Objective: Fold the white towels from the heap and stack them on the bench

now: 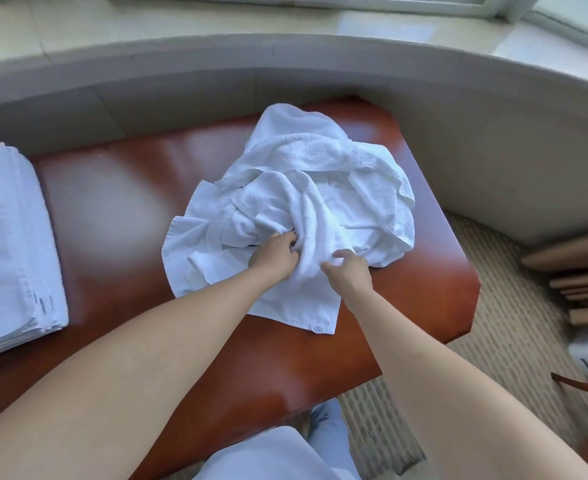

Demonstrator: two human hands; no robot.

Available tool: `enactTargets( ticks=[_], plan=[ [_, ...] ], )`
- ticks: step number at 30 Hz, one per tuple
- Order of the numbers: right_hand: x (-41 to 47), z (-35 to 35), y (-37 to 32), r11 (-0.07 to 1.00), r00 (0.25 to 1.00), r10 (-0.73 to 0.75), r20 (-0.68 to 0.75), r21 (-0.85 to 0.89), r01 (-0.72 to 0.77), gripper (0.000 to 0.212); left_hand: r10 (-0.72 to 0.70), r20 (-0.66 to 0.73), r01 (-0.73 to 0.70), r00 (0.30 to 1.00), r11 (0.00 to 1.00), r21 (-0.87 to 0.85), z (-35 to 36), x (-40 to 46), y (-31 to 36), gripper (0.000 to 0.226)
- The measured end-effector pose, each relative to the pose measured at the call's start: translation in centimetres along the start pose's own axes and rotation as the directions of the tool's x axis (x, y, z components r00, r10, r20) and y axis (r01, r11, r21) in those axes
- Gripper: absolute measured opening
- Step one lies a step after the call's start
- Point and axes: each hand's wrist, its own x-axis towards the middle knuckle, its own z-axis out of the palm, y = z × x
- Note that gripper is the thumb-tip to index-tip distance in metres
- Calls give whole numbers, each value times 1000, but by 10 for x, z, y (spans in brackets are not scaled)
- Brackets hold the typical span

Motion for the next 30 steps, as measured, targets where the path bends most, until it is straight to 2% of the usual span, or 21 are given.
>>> enactTargets(
  ticks=[2, 4, 5, 7, 9, 10, 12, 13, 16, 18, 20, 22, 24, 27, 30],
  plan=[
    [3, -3, 1, 996, 997, -65, 50, -51, 67, 13, -12, -22, 12, 1000, 1000, -7, -4, -9, -3, 22],
    [5, -6, 0, 994, 993, -86, 79, -60, 91, 9, -44, -61, 42, 997, 999, -22, -9, -20, -5, 21],
    [6, -8, -1, 997, 994, -77, 82, -23, 79, 15, -65, -83, 62, 994, 997, -41, -11, -25, -5, 19],
    [9, -14, 0, 997, 996, -17, 92, 83, 9, 42, -112, -131, 102, 985, 991, -87, -16, -37, -3, 18],
    [12, -18, 1, 984, 982, 55, 180, 156, -84, 59, -144, -168, 124, 975, 984, -129, -20, -49, 4, 17],
    [14, -19, 0, 980, 970, 62, 237, 171, -104, 50, -160, -187, 132, 969, 979, -154, -22, -54, 7, 15],
    [16, -19, -4, 986, 961, 49, 272, 141, -90, 15, -188, -237, 143, 953, 971, -193, -24, -65, 14, 12],
    [15, -19, -7, 992, 961, 21, 275, 112, -54, 9, -199, -264, 147, 944, 968, -205, -26, -71, 17, 12],
    [8, -21, -18, 990, 944, -110, 312, 114, 78, 10, -241, -334, 170, 911, 959, -227, -35, -88, 31, 14],
    [-1, -28, -26, 959, 906, -228, 356, 241, 146, 15, -254, -379, 168, 890, 955, -245, -44, -100, 44, 14],
    [-16, -41, -38, 910, 853, -336, 400, 371, 184, 37, -250, -430, 137, 867, 951, -277, -56, -109, 63, 12],
    [-30, -57, -52, 891, 818, -419, 393, 353, 286, 48, -227, -496, 90, 838, 954, -285, -72, -117, 88, 10],
    [-38, -73, -65, 873, 808, -472, 352, 310, 376, 36, -188, -578, 15, 794, 956, -291, -91, -122, 115, 3],
    [-45, -108, -86, 827, 801, -543, 252, 324, 458, 11, -144, -692, -111, 707, 944, -310, -125, -130, 151, 7],
    [-52, -147, -111, 742, 774, -620, 131, 420, 523, 10, -149, -761, -267, 631, 880, -393, -161, -142, 181, 6]
  ],
)
